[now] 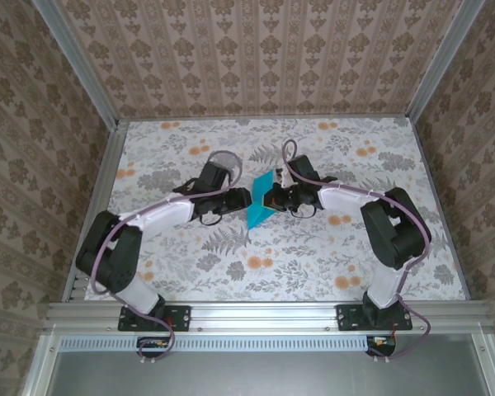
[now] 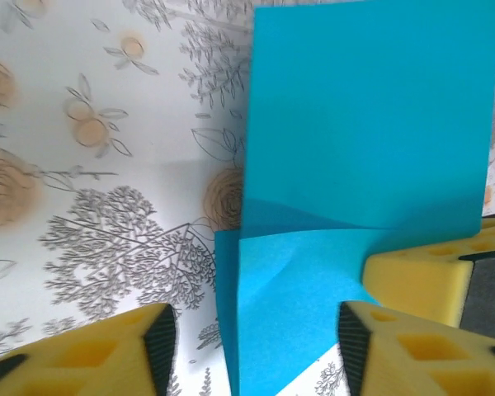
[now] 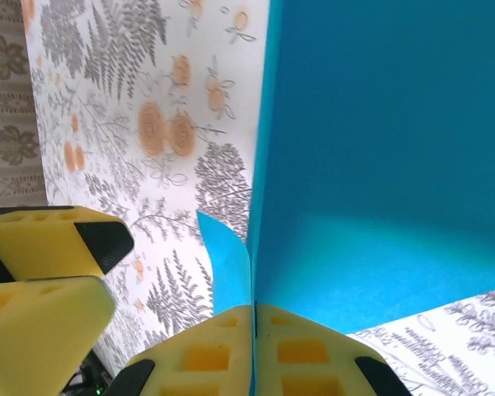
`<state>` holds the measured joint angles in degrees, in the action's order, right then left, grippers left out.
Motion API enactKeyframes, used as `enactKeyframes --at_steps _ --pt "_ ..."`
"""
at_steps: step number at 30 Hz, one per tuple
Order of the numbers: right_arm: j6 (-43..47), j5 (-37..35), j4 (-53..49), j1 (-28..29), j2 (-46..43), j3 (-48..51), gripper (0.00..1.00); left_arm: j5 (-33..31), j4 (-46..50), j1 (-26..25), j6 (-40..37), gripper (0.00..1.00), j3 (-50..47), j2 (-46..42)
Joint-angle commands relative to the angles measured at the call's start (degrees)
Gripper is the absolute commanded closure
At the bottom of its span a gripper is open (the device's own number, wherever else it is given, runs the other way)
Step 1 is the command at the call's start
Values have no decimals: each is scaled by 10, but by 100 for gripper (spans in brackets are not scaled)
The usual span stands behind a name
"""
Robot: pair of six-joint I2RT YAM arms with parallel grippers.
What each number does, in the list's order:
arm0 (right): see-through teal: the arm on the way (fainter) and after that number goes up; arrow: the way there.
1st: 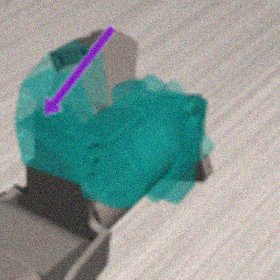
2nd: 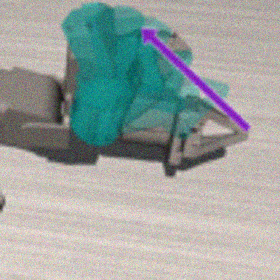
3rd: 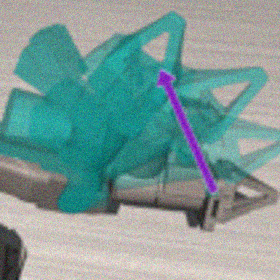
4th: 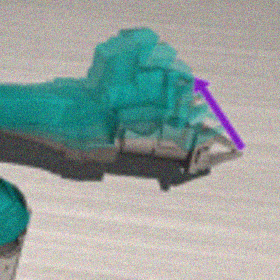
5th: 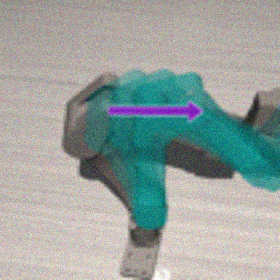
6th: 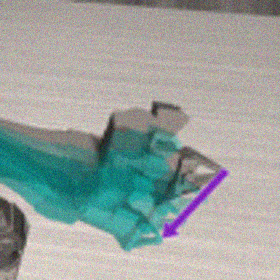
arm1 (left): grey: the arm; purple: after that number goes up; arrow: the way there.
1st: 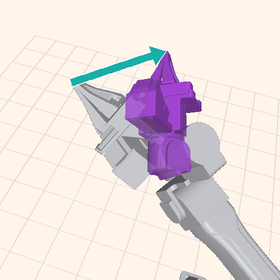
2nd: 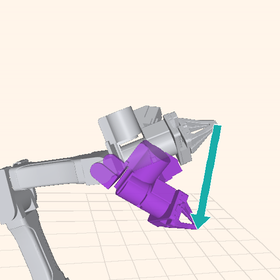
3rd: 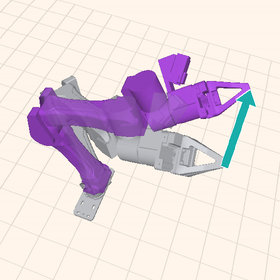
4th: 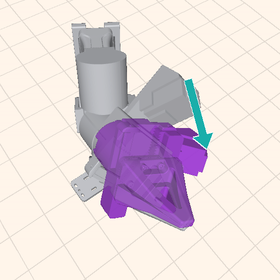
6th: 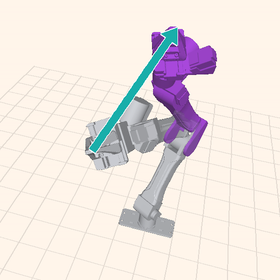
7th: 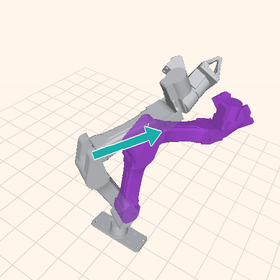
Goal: Fold a paper plane with a square sheet of paper (pick it up from the middle)
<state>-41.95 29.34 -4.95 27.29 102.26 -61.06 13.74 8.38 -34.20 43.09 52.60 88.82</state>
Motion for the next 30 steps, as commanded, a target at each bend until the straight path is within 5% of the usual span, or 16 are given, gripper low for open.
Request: enactKeyframes --at_steps 1,9,13,19,30 --pt "-45 -66 -25 23 -21 -25 97 -18 -14 28 -30 35 -45 -56" --pt "-137 -228 -113 72 -20 -108 96 13 -38 121 -86 18 -114 -171" --pt "-194 -296 -149 96 -23 -135 96 40 -57 144 -122 1 -121 -184" --pt "-269 -349 -173 121 -12 -139 98 66 -98 143 -179 0 -142 -199" --pt "-341 -365 -117 117 8 -77 99 -47 -167 69 -298 0 -210 -242"
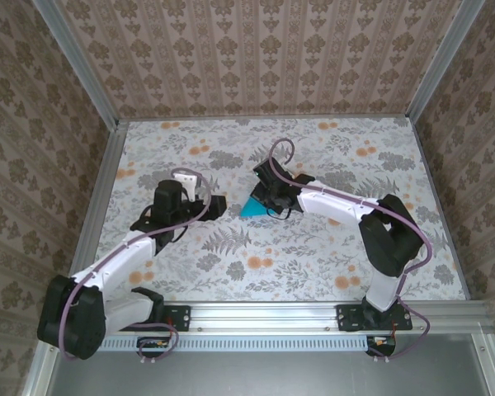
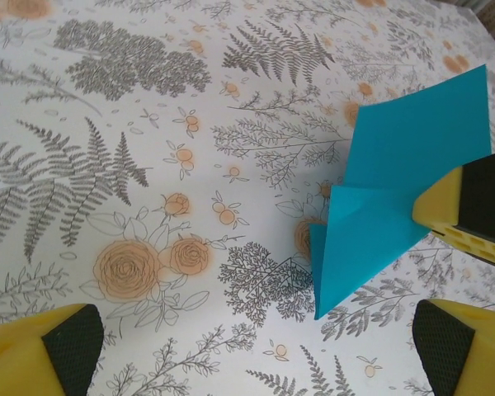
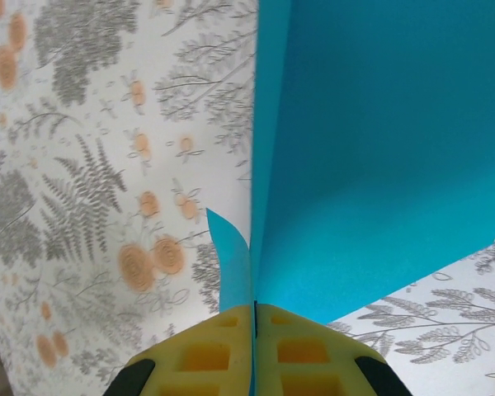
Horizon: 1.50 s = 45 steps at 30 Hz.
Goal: Fold a paper plane with a square sheet of paper (pick it up from the middle)
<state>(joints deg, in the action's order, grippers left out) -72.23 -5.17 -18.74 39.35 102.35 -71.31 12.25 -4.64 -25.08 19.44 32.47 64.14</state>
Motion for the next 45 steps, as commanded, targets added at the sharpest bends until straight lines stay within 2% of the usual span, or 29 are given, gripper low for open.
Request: enactKeyframes --at_steps 1,6,13,22,30,39,45 --pt "-45 -16 30 -7 7 36 99 -35 -42 -36 -76 0 -6 14" --pt "-75 11 68 -24 -3 80 99 -42 -47 -82 -138 1 27 80" --pt "-92 64 107 -42 -10 112 99 47 -168 -111 -229 17 31 196" --pt "-119 99 122 -52 -48 155 98 82 -252 -144 -315 23 48 291" --pt "-134 122 132 -60 -73 184 98 93 -335 -157 -350 28 28 332" --pt "-147 138 151 -65 -81 203 98 127 -345 -164 -384 36 39 369" --pt "-156 153 159 -71 -83 207 97 128 -357 -166 -388 44 50 395"
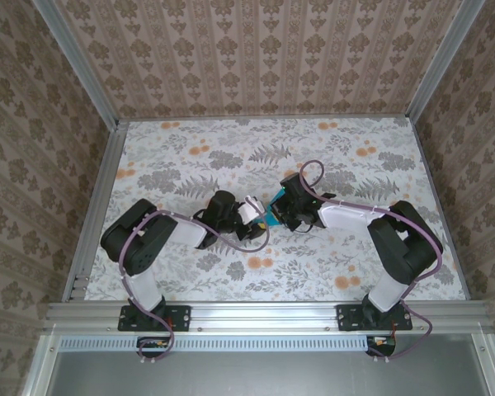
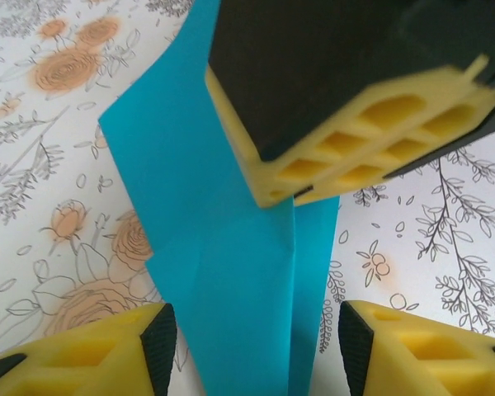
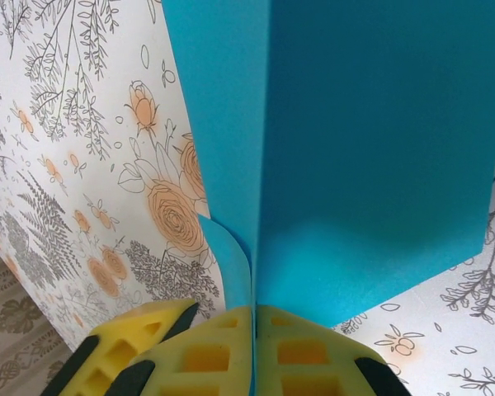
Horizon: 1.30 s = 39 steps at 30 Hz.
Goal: Fold a paper plane with a square sheet of paper (pick it up from the middle)
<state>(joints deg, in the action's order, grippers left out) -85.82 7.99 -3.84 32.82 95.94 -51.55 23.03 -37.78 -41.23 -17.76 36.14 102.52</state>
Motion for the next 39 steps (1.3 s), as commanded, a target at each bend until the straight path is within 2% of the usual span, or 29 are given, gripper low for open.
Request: enactKeyframes --at_steps 1,11,19,22,25,28,29,32,39 --pt "-24 26 16 -6 -19 12 96 19 -30 -4 -15 45 16 13" --pt "-37 50 28 -10 -14 12 96 14 -49 -5 -6 55 29 28" --pt "-40 55 25 -14 -20 10 94 11 -49 -5 -9 70 31 37" --pt "-33 54 20 -17 -23 8 88 12 -48 -5 -7 79 31 38" --pt "-1 56 18 -26 -30 8 72 15 -45 -5 -3 84 31 39" --pt "63 48 8 -41 -50 8 54 19 -38 -5 12 85 33 42" --pt "79 51 29 -48 -58 21 51 20 -37 -5 21 85 33 43" --pt "124 64 65 -67 -80 56 45 23 -36 -5 48 85 31 44" --pt "210 116 79 -83 -80 89 44 27 -16 -5 113 85 40 51"
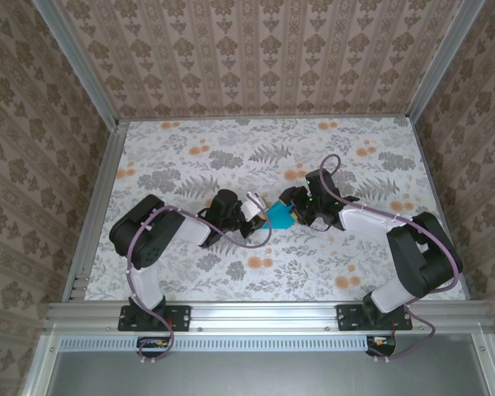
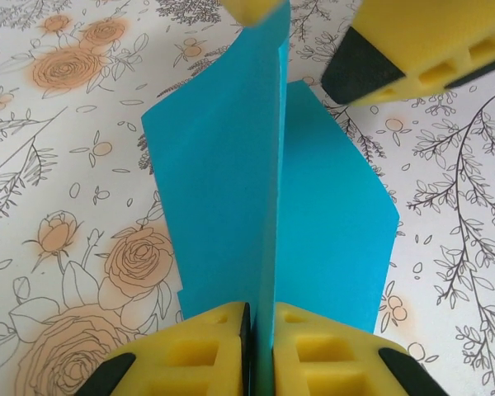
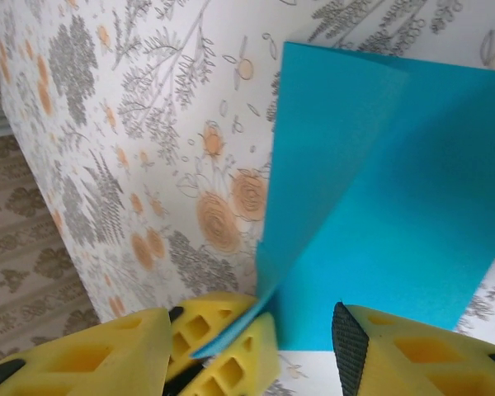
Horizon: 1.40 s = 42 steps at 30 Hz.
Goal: Fold a paper plane with a square sheet of paper (pick it up from the middle)
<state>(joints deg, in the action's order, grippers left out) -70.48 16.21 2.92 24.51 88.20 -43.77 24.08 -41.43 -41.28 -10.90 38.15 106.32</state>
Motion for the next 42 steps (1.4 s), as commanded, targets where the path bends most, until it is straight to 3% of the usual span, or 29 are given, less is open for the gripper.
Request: enactKeyframes --at_steps 1,14,23,33,42 --pt "60 35 16 0 0 16 44 16 34 -4 58 85 27 11" --pt "91 59 105 -6 45 29 53 0 144 -8 182 85 71 -12" --pt "108 56 137 -10 15 57 41 5 164 -8 210 85 89 -6" --pt "118 39 129 -16 42 42 53 34 186 -4 256 86 108 -7" --pt "127 58 133 -24 84 11 53 43 187 -3 258 86 111 2"
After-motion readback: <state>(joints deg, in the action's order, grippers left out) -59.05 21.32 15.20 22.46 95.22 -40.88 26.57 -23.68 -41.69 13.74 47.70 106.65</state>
